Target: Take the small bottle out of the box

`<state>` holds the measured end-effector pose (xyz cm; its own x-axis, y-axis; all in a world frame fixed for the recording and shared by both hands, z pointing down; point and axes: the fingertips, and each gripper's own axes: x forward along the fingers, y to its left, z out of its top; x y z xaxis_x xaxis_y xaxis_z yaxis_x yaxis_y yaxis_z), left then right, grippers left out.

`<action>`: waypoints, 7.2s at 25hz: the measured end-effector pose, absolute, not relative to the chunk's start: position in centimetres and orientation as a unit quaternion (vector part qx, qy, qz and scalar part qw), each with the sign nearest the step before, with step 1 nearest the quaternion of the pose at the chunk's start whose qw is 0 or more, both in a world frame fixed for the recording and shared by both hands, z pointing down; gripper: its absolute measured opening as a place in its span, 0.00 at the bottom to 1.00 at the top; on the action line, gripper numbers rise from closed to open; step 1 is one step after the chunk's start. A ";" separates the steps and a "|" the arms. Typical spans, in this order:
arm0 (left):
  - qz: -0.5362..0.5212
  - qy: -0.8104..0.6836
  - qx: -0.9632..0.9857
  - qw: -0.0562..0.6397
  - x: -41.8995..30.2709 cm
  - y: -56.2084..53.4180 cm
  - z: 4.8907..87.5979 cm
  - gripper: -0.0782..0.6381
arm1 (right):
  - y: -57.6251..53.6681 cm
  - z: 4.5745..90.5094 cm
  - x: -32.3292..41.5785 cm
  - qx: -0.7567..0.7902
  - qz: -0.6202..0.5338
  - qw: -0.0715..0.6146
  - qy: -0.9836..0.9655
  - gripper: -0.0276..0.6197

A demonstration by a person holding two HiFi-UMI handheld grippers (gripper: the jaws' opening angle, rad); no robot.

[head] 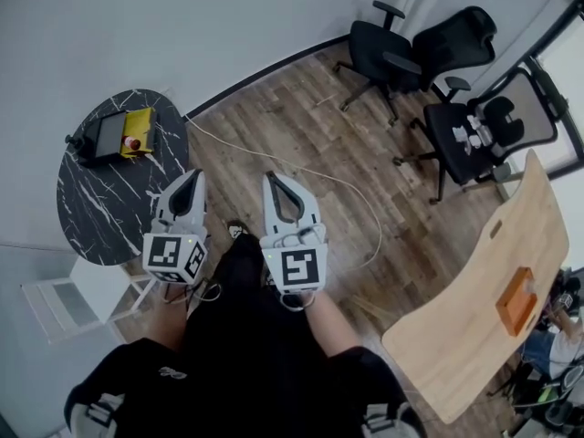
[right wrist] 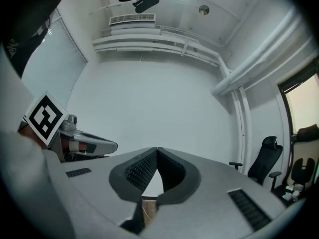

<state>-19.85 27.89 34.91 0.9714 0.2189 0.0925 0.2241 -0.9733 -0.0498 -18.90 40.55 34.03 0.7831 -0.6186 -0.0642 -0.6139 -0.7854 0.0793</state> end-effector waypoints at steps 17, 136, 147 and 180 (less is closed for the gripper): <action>-0.086 -0.110 -0.990 0.010 -2.8 18.8 37.9 0.11 | 30.2 37.0 -2.1 0.921 0.005 0.047 -0.388 0.04; -0.557 0.331 -0.704 -0.291 1.9 -24.8 73.9 0.40 | -26.0 60.1 12.7 0.392 0.252 0.176 -0.867 0.04; -0.538 0.299 -0.729 -0.299 3.3 -24.0 73.7 0.40 | -24.3 60.4 15.1 0.439 0.264 0.164 -0.843 0.04; -0.333 0.427 -0.795 -0.273 4.5 -22.8 61.4 0.40 | -22.2 56.7 11.1 0.372 0.218 0.150 -0.890 0.04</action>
